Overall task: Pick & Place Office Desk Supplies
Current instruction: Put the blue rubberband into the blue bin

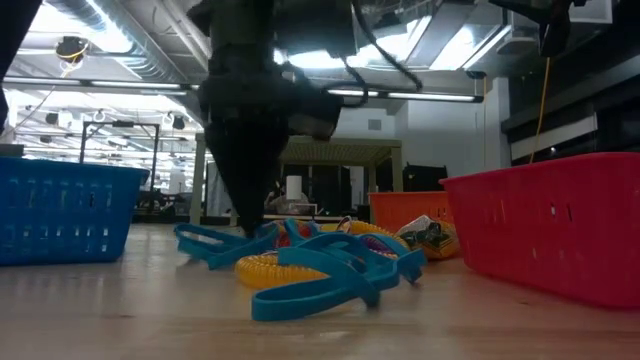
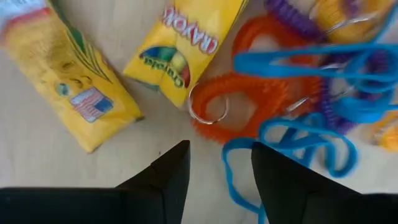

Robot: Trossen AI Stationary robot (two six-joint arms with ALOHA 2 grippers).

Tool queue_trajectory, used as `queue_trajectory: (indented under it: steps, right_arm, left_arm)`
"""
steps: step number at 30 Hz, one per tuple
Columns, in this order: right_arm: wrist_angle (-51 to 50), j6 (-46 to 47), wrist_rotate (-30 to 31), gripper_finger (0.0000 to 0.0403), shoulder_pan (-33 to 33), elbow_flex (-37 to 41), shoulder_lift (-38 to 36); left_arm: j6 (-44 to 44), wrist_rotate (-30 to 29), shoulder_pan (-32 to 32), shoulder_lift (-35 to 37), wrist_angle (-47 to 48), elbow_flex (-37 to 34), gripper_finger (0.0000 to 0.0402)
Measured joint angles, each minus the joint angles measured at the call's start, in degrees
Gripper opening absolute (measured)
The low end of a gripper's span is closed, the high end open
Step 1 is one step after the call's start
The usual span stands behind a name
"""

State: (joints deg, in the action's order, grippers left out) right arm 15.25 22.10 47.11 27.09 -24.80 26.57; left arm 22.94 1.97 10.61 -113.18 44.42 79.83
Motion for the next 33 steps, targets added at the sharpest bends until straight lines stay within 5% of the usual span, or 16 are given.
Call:
queue_trajectory:
  steps: [11,20,23,28,33]
  right_arm:
    - [-0.1,0.1,-0.1,0.0178,0.0,0.0,0.0]
    - [-0.1,0.0,-0.1,0.0178,0.0,0.0,0.0]
    - [-0.1,-0.1,-0.1,0.0178,0.0,0.0,0.0]
    - [-0.1,-0.1,0.0,0.0178,0.0,0.0,0.0]
    - [-0.5,-0.1,0.0,0.0178,0.0,0.0,0.0]
  left_arm:
    - [0.4,-0.3,0.9,-1.9,1.1,0.1,0.0143]
    - [2.0,2.3,0.8,-1.9,2.7,0.0,0.0016]
    - [4.1,4.5,-0.1,-1.2,2.2,-0.2,0.0006]
    - [9.3,5.9,-0.9,3.7,-1.8,-0.2,0.0003]
    - [16.4,-2.0,-0.7,12.4,-3.6,-0.2,0.0003]
